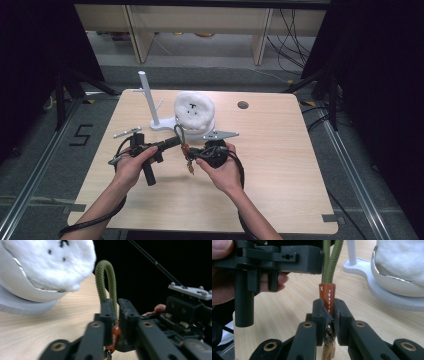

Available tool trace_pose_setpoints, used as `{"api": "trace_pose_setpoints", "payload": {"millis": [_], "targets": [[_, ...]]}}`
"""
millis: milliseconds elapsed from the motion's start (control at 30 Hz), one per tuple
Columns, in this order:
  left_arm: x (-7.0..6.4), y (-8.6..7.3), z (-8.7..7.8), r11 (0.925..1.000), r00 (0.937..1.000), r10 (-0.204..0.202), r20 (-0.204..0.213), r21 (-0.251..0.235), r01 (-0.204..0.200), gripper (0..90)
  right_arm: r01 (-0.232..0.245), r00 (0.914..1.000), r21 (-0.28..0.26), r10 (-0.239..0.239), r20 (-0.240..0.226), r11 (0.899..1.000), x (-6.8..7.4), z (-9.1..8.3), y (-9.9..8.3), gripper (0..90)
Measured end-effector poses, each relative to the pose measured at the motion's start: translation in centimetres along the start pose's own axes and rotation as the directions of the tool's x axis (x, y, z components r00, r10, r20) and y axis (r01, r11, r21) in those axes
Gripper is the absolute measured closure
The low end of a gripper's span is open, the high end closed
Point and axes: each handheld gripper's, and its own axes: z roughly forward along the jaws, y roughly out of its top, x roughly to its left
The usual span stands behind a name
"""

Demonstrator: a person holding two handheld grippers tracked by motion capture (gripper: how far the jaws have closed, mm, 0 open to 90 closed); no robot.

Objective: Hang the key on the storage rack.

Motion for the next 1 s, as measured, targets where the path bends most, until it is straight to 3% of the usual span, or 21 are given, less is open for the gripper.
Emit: {"api": "trace_pose_setpoints", "payload": {"millis": [67, 100, 167, 200, 233, 333, 467, 633, 767, 833, 1000], "targets": [[0.2, 0.0, -0.1, 1.0000, 0.9999, -0.001, -0.012, -0.007, 0.001, 67.8, -0.006, 1.0000, 0.000, 0.006, 0.001, 1.000, 0.0, -0.1, 0.1, 81.4], [0.3, 0.0, 0.0, 1.0000, 0.9994, 0.001, -0.035, -0.007, -0.002, 59.5, 0.002, 1.0000, -0.007, -0.002, 0.000, 1.000, 0.0, -0.2, 0.2, 81.4], [0.3, 0.0, 0.0, 1.0000, 0.9994, 0.004, -0.033, -0.006, -0.004, 55.6, -0.006, 1.0000, -0.002, 0.006, -0.001, 1.000, 0.0, -0.3, 0.3, 81.4], [0.3, 0.0, 0.1, 1.0000, 0.9995, 0.004, -0.032, -0.006, -0.005, 55.6, 0.025, 0.9996, -0.007, -0.025, 0.011, 1.000, -0.1, -0.3, 0.4, 81.4], [0.2, -0.1, 0.3, 0.9999, 0.9996, 0.010, -0.026, -0.005, -0.010, 54.4, 0.021, 0.9997, -0.003, -0.021, -0.010, 1.000, 0.0, -0.2, 0.4, 81.4], [0.1, -0.1, 0.5, 0.9999, 0.9997, 0.014, -0.020, -0.002, -0.014, 56.1, 0.003, 1.0000, 0.000, -0.003, -0.007, 1.000, 0.2, -0.1, 0.3, 81.4], [-0.1, 0.0, 0.6, 0.9996, 0.9996, 0.029, 0.003, 0.001, -0.029, 71.4, 0.009, 1.0000, -0.002, -0.009, -0.004, 1.000, 0.3, 0.1, 0.2, 81.4], [-0.5, 0.2, 0.4, 0.9980, 0.9980, 0.063, 0.002, -0.004, -0.063, 82.9, 0.007, 0.9999, -0.005, -0.008, -0.011, 1.000, 0.3, 0.1, 0.1, 81.3], [-0.6, 0.3, 0.2, 0.9974, 0.9974, 0.072, 0.005, 0.000, -0.072, 83.4, 0.011, 0.9999, -0.013, -0.011, -0.007, 1.000, 0.5, 0.1, 0.2, 81.2], [-0.7, 0.4, 0.1, 0.9963, 0.9962, 0.086, 0.009, 0.001, -0.086, 83.6, 0.043, 0.9990, -0.021, -0.043, -0.012, 0.999, 0.4, 0.2, 0.2, 81.0], [-1.1, 0.4, -0.1, 0.9925, 0.9925, 0.122, 0.001, -0.011, -0.122, 84.1, 0.018, 0.9998, -0.014, -0.018, -0.012, 1.000, 0.8, 0.2, 0.2, 80.1]]}}
